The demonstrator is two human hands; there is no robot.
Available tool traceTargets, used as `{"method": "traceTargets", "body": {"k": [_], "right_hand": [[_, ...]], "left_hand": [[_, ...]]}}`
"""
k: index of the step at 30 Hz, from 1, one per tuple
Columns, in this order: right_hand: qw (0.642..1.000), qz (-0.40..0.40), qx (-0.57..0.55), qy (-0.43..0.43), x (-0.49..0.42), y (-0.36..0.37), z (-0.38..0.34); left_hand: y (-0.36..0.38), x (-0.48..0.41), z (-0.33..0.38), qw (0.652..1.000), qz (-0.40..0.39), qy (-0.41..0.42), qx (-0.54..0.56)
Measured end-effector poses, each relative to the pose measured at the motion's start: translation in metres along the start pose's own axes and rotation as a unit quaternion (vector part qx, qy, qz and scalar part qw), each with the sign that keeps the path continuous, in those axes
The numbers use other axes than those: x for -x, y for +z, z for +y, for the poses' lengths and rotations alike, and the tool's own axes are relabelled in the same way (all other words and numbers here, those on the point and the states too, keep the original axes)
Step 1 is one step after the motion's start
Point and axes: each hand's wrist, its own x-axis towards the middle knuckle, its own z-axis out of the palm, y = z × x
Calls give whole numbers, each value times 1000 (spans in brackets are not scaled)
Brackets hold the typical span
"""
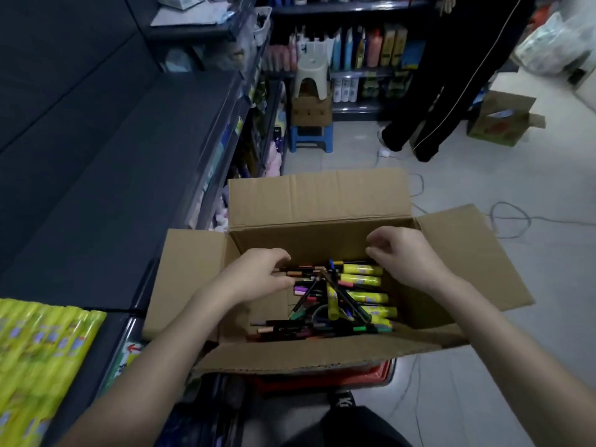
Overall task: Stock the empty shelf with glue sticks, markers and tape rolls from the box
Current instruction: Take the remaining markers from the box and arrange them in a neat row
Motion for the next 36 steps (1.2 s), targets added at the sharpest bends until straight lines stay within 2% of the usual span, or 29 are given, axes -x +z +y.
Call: {"method": "traceTargets", "body": {"k": [3, 7, 10, 12, 14, 19, 23, 27, 30, 33, 36], "right_hand": [[995, -90, 38, -6, -31, 7, 18], [973, -210, 90, -29, -54, 24, 25], [931, -323, 147, -83, -46, 41, 27], [896, -395, 169, -110, -38, 49, 26], [877, -424, 186, -129, -32, 52, 26], [902, -369, 187, -122, -19, 53, 27], [944, -305, 122, -38, -2, 61, 41], [959, -269, 86, 25, 18, 77, 60], [966, -245, 60, 55, 23, 86, 69], [974, -209, 39, 82, 17, 90, 73], [969, -218, 25, 110, 9, 98, 75]], "left_hand": [[13, -40, -5, 993, -104, -39, -30], [32, -73, -9, 974, -191, -64, -107], [43, -77, -8, 953, -249, -62, -164], [46, -77, -8, 948, -271, -61, -156], [47, -76, -7, 948, -290, -53, -122], [55, -85, -1, 945, -298, 0, -135], [83, -98, -5, 927, -329, -10, -180], [114, -106, -25, 904, -372, -31, -209], [132, -105, -42, 916, -356, -24, -184], [144, -101, -53, 934, -305, 9, -189], [154, -97, -59, 941, -279, 25, -188]]}}
